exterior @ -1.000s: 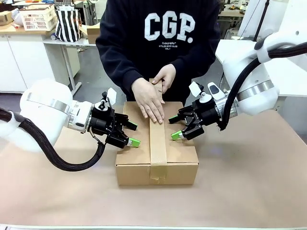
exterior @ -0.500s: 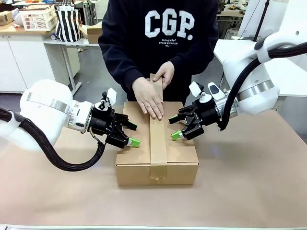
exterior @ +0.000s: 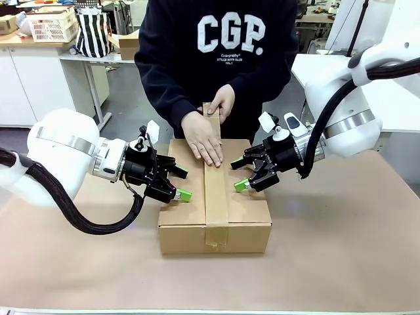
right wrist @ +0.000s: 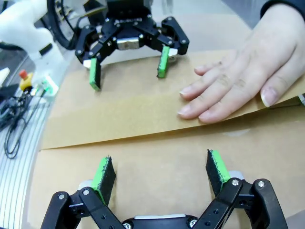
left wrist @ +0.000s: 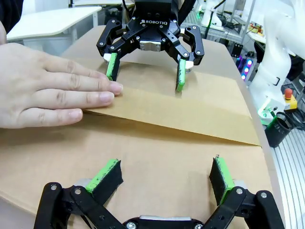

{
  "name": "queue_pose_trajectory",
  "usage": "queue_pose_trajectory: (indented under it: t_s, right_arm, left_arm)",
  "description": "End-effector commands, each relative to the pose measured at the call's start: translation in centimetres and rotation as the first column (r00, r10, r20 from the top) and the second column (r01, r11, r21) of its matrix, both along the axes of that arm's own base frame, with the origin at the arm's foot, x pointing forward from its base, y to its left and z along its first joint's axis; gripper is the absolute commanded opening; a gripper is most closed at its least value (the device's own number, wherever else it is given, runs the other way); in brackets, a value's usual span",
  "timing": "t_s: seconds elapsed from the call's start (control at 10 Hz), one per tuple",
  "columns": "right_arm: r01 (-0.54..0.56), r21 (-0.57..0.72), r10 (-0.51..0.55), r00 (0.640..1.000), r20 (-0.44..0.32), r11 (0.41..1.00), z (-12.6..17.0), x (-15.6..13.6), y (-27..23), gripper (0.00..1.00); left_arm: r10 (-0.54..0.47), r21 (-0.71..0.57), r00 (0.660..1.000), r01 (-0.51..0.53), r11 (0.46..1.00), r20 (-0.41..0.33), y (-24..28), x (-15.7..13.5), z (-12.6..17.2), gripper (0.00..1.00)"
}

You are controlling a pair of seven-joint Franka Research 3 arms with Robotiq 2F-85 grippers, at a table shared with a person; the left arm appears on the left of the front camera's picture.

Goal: Pack the gift set into the box.
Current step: Press and hold the closed box until the human finishes sealing it.

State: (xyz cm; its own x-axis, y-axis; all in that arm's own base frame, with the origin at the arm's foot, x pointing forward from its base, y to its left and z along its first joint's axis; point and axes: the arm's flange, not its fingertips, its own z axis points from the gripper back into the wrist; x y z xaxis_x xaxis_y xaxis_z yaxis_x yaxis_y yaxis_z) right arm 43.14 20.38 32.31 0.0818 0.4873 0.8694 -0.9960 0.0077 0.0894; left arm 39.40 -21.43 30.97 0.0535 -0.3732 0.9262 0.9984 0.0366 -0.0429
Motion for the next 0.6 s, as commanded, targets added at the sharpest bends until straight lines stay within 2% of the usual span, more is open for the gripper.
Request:
queue_pose_trajectory:
  t_s: [0.0, 0.5]
  right_arm:
    - [-0.002, 0.000, 0.002, 1.000, -0.003, 1.000, -0.39, 0.08, 0.02, 1.00]
    - [-0.002, 0.000, 0.002, 1.000, -0.003, 1.000, -0.39, 0.08, 0.02, 1.00]
  left_arm:
    - [0.004, 0.016, 1.000, -0.004, 1.000, 0.004, 0.03, -0.28, -0.22, 1.00]
    - [0.004, 0.016, 1.000, -0.004, 1.000, 0.004, 0.03, -0.28, -0.22, 1.00]
